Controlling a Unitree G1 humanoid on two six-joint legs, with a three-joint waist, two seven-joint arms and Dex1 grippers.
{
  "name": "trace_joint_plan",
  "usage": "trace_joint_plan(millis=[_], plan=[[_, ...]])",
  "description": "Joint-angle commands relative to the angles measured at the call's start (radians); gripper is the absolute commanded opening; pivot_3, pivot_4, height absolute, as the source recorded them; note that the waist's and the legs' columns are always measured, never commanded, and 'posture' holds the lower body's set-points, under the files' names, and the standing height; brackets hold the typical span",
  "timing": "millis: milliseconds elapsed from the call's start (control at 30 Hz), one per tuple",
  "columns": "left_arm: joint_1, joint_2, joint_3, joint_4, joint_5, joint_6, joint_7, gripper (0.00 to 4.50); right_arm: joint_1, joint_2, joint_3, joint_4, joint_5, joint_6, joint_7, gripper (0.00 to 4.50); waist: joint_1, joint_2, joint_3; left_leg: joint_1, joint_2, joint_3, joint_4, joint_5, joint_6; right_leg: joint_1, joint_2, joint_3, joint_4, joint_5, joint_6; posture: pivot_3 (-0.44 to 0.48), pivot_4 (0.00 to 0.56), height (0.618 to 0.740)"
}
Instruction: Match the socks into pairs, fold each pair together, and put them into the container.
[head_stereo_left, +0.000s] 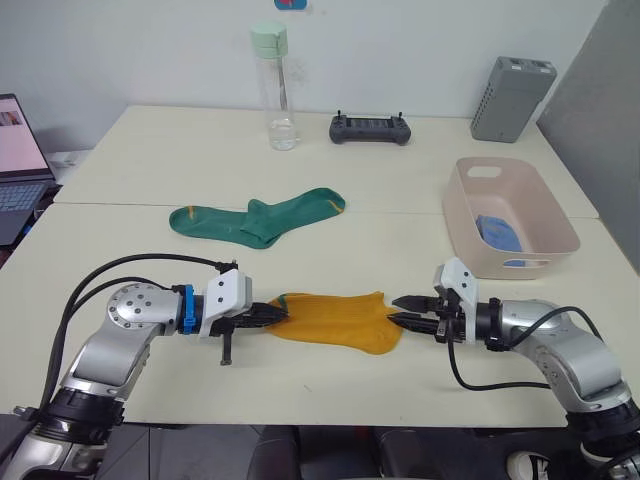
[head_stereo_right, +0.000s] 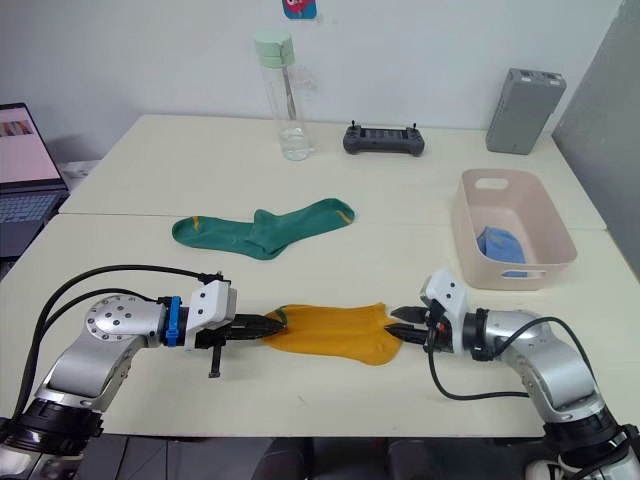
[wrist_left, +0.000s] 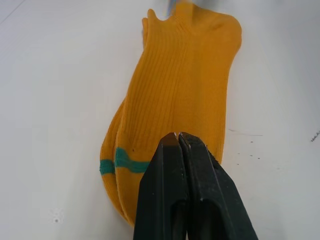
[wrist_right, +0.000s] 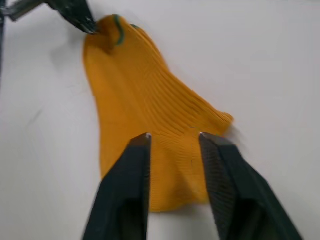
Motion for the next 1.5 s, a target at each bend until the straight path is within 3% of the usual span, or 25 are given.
trace_joint_plan(millis=[33, 167, 233, 333, 667, 700, 900, 1033, 1100, 1267, 1500], plan=[[-0.017, -0.003, 0.013, -0.037, -0.011, 0.003, 0.012, 0.0, 0.01, 0.023, 0.033, 0.023, -0.044, -0.014, -0.061, 2.98, 0.0, 0.0, 0.0, 0.0, 0.0, 0.0, 0.0, 0.0, 0.0, 0.0, 0.0, 0.0, -0.001, 0.0, 0.0, 0.0, 0.15, 0.74], [-0.033, -0.018, 0.006, -0.033, -0.02, 0.018, 0.018, 0.0, 0.014, 0.024, 0.08, 0.034, -0.061, 0.001, -0.061, 4.42, -0.001, -0.001, 0.0, 0.0, 0.0, 0.001, 0.0, 0.0, 0.0, 0.0, 0.0, 0.001, -0.001, 0.0, 0.0, 0.0, 0.15, 0.74], [-0.04, -0.03, 0.009, -0.033, -0.038, 0.042, 0.024, 0.0, 0.02, 0.03, 0.092, 0.015, -0.034, 0.02, -0.047, 4.42, -0.002, -0.001, -0.001, 0.0, 0.0, 0.001, 0.0, 0.0, 0.0, 0.0, 0.0, 0.001, 0.0, 0.0, 0.0, 0.0, 0.15, 0.74], [-0.049, -0.035, 0.002, -0.03, -0.028, 0.037, 0.021, 0.0, 0.017, 0.038, 0.1, -0.021, 0.002, 0.041, -0.028, 3.77, -0.005, -0.001, -0.001, 0.0, 0.0, 0.001, 0.0, 0.0, 0.0, 0.0, 0.0, 0.001, 0.0, 0.0, 0.0, 0.0, 0.15, 0.74], [-0.083, -0.081, -0.045, -0.06, -0.027, 0.057, 0.023, 0.0, -0.013, 0.038, 0.01, 0.003, 0.123, 0.138, -0.021, 0.15, -0.004, -0.001, -0.001, 0.0, 0.0, 0.0, -0.001, 0.0, 0.0, 0.0, 0.0, 0.001, -0.001, 0.0, 0.0, 0.0, 0.15, 0.74], [-0.089, -0.089, -0.054, -0.064, -0.026, 0.061, 0.023, 0.0, -0.019, 0.027, 0.001, 0.009, 0.136, 0.151, -0.009, 0.02, -0.004, -0.001, -0.001, 0.0, 0.0, 0.0, -0.001, 0.0, 0.0, 0.0, 0.0, 0.001, -0.001, 0.0, 0.0, 0.0, 0.15, 0.74], [-0.148, -0.14, -0.155, -0.03, 0.05, 0.065, 0.034, 0.0, -0.094, -0.088, -0.034, 0.105, 0.199, 0.203, 0.121, 0.02, -0.003, -0.001, -0.001, 0.0, 0.0, 0.0, -0.001, 0.0, 0.0, 0.001, 0.0, 0.001, -0.003, 0.001, 0.001, 0.0, 0.15, 0.74], [-0.225, -0.229, -0.224, 0.048, 0.131, 0.052, 0.097, 0.0, -0.154, -0.123, -0.021, 0.162, 0.201, 0.198, 0.174, 0.02, 0.0, -0.001, -0.001, 0.0, -0.001, 0.0, -0.001, 0.0, 0.0, 0.002, 0.0, 0.001, -0.006, 0.001, 0.003, 0.0, 0.15, 0.74], [-0.247, -0.268, -0.257, 0.087, 0.162, 0.036, 0.108, 0.0, -0.178, -0.125, -0.017, 0.174, 0.2, 0.2, 0.188, 0.02, 0.0, -0.001, -0.001, -0.002, -0.001, 0.0, -0.001, 0.0, 0.0, 0.001, 0.0, 0.001, -0.007, 0.005, 0.009, 0.0, 0.15, 0.74], [-0.271, -0.337, -0.295, 0.145, 0.203, 0.019, 0.141, 0.0, -0.199, -0.119, -0.011, 0.142, 0.228, 0.233, 0.21, 0.02, 0.0, -0.001, -0.001, -0.003, -0.001, 0.0, -0.002, 0.0, 0.001, 0.001, 0.0, 0.001, -0.007, 0.005, 0.009, 0.0, 0.15, 0.74], [-0.249, -0.337, -0.335, 0.186, 0.26, 0.008, 0.139, 0.0, -0.269, -0.029, -0.057, 0.059, 0.367, 0.361, 0.137, 0.02, -0.001, -0.001, -0.001, -0.002, -0.001, -0.001, -0.002, 0.0, 0.001, 0.001, 0.0, 0.001, -0.007, 0.005, 0.009, 0.0, 0.15, 0.74]])
